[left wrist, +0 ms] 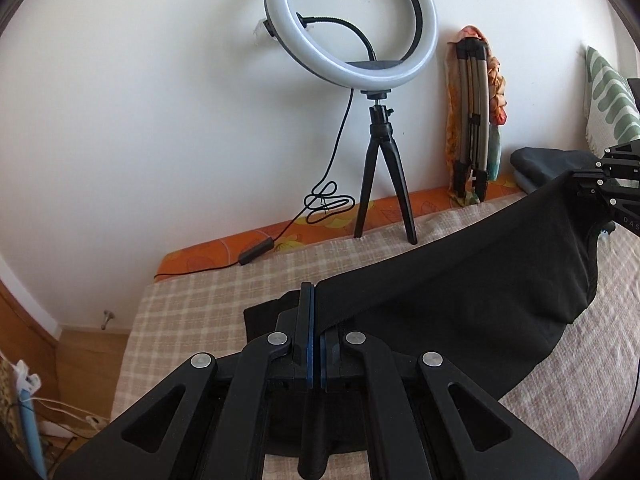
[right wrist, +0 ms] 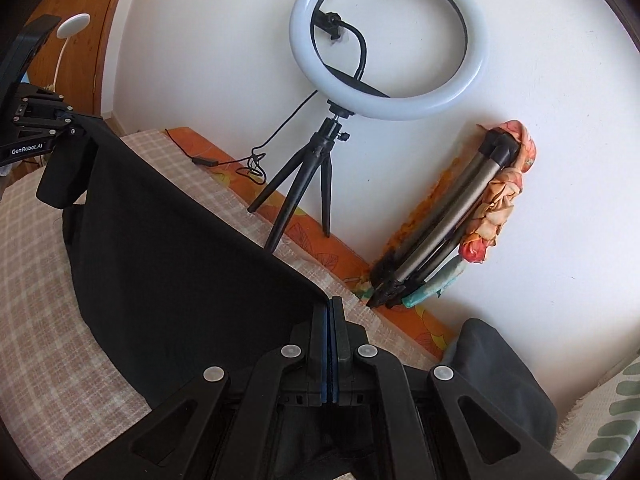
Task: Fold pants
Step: 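Lift the hems with both grippers and fold them over toward the waistband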
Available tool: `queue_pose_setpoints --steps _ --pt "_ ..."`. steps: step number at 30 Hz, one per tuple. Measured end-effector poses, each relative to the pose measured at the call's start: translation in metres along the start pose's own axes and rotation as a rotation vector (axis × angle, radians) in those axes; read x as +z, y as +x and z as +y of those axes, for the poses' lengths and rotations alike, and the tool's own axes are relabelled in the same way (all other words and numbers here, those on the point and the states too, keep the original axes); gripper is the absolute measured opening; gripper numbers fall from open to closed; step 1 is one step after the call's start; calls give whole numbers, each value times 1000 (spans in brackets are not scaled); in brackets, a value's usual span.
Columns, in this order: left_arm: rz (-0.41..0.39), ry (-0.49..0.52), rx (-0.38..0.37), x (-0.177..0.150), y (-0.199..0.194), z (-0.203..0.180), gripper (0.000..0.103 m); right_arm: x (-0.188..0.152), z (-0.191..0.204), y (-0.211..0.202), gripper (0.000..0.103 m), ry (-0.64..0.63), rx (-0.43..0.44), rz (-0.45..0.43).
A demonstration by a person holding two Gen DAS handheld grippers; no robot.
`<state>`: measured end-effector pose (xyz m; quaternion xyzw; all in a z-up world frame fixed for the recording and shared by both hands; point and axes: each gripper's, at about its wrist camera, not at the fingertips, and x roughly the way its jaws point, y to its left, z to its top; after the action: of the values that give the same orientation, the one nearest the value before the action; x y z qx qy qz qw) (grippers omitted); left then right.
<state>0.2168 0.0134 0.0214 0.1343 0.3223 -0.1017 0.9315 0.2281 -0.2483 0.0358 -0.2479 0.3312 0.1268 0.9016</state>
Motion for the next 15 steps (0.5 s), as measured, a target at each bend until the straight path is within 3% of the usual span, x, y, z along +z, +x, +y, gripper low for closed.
queue_pose_setpoints --steps 8,15 --pt "101 4 -27 3 71 1 1 -14 -4 85 0 -9 10 112" --pt "207 30 13 8 119 13 7 -25 -11 131 0 11 -5 177"
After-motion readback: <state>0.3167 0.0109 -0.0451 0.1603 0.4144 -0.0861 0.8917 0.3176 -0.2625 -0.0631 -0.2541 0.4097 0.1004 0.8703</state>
